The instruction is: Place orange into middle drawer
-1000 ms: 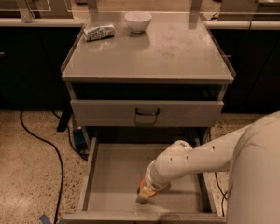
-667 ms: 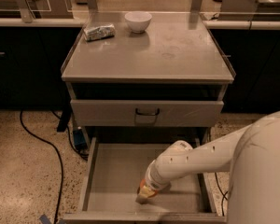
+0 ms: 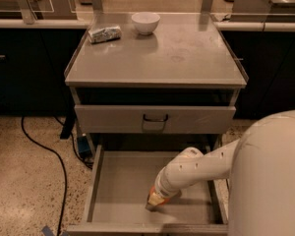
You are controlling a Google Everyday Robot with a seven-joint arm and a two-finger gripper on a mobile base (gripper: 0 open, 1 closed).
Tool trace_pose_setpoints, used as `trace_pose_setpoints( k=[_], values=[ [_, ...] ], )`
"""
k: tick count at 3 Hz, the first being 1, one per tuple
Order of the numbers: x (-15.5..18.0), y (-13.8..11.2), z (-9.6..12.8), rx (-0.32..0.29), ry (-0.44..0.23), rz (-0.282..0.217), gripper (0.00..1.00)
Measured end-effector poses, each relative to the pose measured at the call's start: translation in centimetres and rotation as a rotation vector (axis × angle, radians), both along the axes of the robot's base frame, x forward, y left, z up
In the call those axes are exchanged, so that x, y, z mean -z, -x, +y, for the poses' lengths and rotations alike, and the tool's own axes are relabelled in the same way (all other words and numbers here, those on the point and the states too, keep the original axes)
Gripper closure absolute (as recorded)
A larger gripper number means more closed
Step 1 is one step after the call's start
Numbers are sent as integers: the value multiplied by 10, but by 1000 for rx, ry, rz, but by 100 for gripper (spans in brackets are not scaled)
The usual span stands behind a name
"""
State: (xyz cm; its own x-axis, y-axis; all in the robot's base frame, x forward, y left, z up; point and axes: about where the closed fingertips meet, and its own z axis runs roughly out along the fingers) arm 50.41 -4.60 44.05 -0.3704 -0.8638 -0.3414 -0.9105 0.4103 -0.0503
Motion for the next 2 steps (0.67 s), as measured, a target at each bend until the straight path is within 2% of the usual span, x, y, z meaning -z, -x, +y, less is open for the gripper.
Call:
trace_pose_setpoints(
  k=[1, 2],
  values=[
    [48, -45, 18, 69, -26, 18, 100],
    [50, -43, 18, 70, -26, 25, 100]
  ],
)
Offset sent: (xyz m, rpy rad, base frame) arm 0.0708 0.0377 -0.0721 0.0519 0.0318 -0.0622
